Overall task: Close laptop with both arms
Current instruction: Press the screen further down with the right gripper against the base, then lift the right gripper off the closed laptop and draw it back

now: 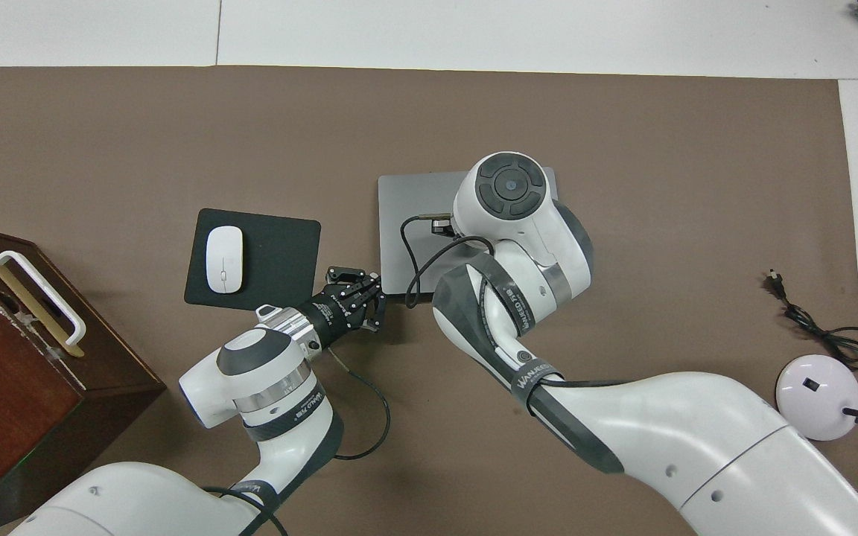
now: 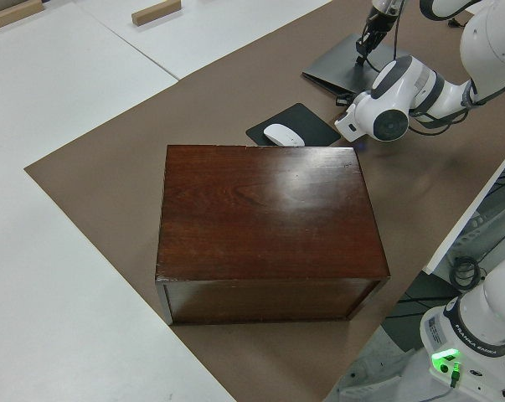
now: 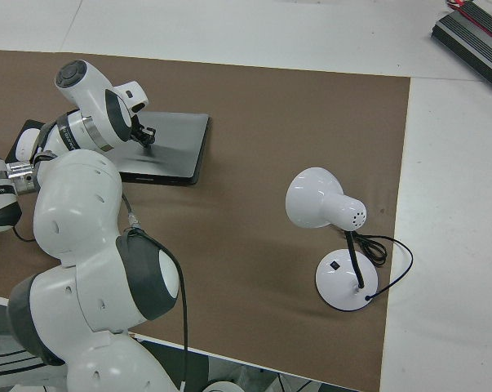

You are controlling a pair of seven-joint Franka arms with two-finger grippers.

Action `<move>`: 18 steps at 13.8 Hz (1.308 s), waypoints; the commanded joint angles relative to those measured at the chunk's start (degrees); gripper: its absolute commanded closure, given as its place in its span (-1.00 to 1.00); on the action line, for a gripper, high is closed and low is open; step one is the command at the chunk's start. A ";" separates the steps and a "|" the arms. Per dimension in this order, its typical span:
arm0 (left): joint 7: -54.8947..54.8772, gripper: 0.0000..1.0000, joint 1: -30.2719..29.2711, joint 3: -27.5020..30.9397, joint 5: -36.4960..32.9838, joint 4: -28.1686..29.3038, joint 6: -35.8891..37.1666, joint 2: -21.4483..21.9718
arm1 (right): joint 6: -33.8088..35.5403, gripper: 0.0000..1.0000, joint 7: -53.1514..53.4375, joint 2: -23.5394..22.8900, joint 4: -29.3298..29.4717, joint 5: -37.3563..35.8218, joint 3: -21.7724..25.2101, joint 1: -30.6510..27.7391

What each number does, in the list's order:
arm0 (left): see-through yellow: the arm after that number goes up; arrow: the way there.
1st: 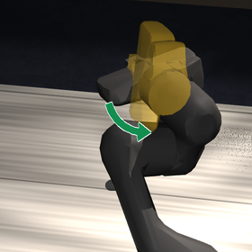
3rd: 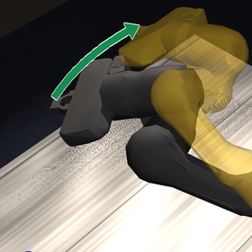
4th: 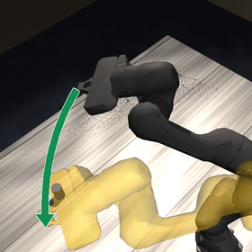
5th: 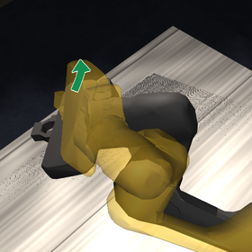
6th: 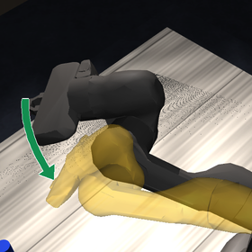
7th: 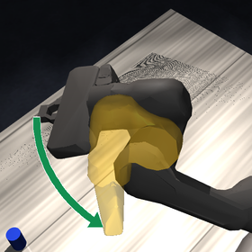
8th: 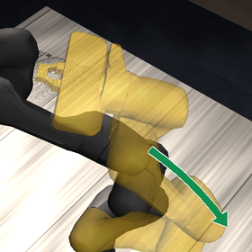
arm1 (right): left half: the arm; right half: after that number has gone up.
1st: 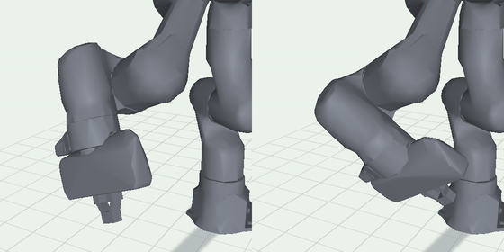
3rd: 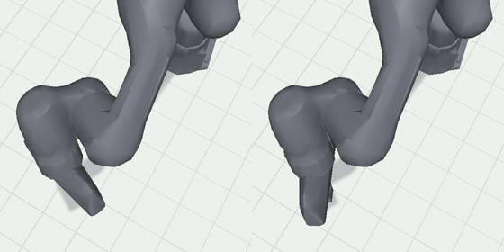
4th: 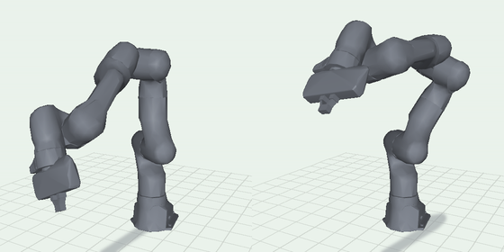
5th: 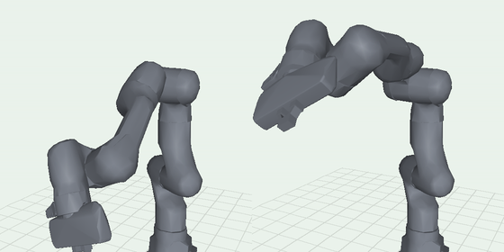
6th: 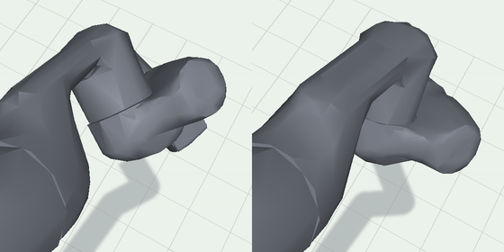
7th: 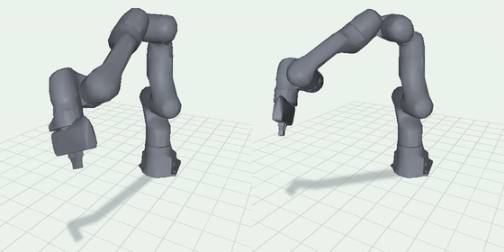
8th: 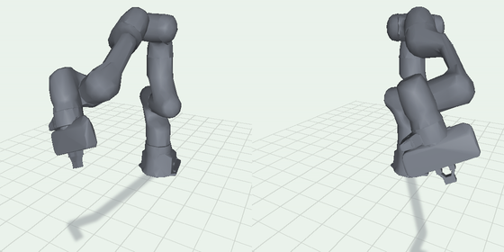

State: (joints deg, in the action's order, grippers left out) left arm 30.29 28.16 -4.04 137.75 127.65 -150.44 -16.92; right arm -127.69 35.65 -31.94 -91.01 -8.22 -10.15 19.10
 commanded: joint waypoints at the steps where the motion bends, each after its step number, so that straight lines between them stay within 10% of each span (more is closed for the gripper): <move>1: -1.20 1.00 1.45 0.00 1.12 -0.91 1.03 -4.44 | -1.86 1.00 0.83 -0.05 -1.19 1.19 -0.49 -0.73; 18: -1.64 1.00 1.10 0.44 1.03 -0.91 5.07 -4.09 | 2.88 1.00 -0.40 5.22 3.03 1.02 -0.40 -2.92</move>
State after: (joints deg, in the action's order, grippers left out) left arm 30.10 28.16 -3.56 137.75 127.73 -146.55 -17.84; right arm -125.98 35.65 -28.00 -88.14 -8.22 -10.05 17.25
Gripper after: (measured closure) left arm 0.991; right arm 0.991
